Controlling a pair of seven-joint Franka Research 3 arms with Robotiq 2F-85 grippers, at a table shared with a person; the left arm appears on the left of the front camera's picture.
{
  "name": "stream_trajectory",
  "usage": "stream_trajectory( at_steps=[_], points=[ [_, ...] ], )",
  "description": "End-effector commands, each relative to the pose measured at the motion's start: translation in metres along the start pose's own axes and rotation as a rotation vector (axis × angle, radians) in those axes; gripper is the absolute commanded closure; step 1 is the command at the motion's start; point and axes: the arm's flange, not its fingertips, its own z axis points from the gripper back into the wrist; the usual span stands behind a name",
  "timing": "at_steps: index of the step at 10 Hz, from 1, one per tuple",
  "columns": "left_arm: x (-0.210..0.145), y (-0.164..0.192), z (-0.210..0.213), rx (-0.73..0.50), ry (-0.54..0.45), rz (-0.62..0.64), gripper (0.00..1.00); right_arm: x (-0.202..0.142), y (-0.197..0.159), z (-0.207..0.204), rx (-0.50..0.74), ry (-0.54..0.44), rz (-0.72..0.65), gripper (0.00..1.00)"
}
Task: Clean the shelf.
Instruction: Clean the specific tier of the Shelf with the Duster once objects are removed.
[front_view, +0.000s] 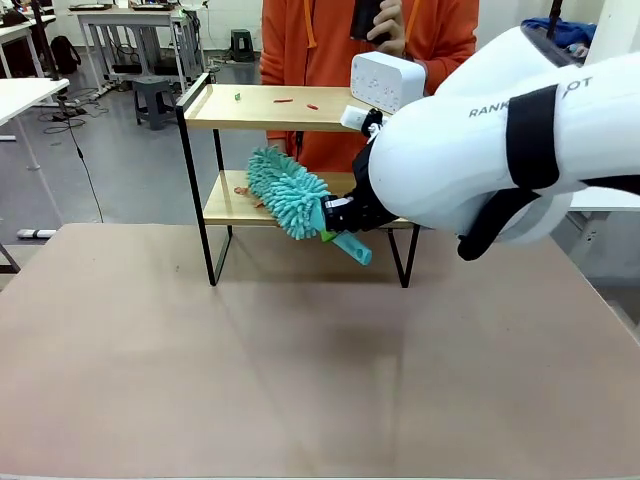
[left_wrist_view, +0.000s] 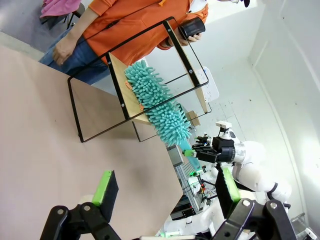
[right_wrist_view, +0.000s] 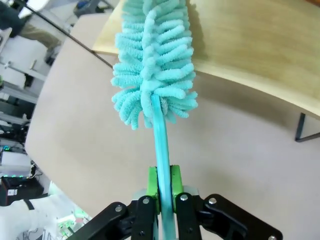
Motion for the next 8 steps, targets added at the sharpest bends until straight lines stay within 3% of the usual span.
stream_trajectory(
  at_steps=[1,4,8],
  points=[
    [-0.005,-0.002,-0.002,-0.014,-0.003,-0.015,0.00,0.006,-0.004,0.004,0.077,0.053,0.060,0.88],
    [-0.005,-0.002,-0.002,-0.014,-0.003,-0.015,0.00,0.001,-0.020,0.018,0.121,0.130,0.166,0.88],
    [-0.005,-0.002,-0.002,-0.014,-0.003,-0.015,0.00,-0.029,-0.066,0.082,0.360,0.175,0.325,0.88]
  ],
)
